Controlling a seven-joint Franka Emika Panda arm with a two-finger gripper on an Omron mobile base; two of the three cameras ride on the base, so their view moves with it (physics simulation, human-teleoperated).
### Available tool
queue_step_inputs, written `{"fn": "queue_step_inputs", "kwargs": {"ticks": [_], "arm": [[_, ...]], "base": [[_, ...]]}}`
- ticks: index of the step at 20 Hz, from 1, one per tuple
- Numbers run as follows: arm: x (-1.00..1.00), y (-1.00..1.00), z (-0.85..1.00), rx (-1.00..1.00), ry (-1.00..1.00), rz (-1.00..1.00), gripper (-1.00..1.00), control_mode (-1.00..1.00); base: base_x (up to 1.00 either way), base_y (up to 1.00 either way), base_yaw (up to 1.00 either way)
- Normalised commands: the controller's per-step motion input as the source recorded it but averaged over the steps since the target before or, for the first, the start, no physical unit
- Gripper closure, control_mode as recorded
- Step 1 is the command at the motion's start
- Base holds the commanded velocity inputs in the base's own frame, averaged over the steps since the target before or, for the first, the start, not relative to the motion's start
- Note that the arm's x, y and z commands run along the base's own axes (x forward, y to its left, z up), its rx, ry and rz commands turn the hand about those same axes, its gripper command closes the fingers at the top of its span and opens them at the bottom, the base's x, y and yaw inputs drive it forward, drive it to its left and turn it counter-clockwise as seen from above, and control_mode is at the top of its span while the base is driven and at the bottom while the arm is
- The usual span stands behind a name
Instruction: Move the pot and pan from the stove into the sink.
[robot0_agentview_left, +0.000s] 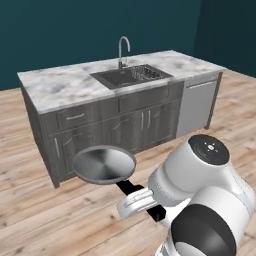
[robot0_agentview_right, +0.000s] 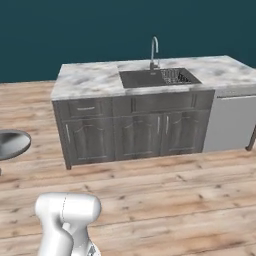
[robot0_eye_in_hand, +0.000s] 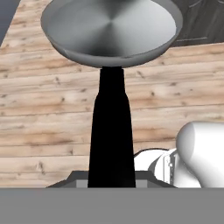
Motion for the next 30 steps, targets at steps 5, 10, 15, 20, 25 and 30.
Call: {"fn": "queue_step_inputs", "kwargs": {"ticks": [5,10,15,20,25,30], "arm": [[0.0,0.0,0.0,0.0,0.0,0.0,1.0,1.0],[0.0,0.0,0.0,0.0,0.0,0.0,1.0,1.0],[0.0,0.0,0.0,0.0,0.0,0.0,1.0,1.0],[0.0,0.0,0.0,0.0,0.0,0.0,1.0,1.0],[0.0,0.0,0.0,0.0,0.0,0.0,1.0,1.0],[0.0,0.0,0.0,0.0,0.0,0.0,1.0,1.0]], "base": [[-0.05,-0.1,0.31],[0.0,-0.02,0.01],[0.25,-0.41,0.0],[0.38,-0.59,0.0],[0.43,-0.66,0.0],[0.44,-0.7,0.0]]}}
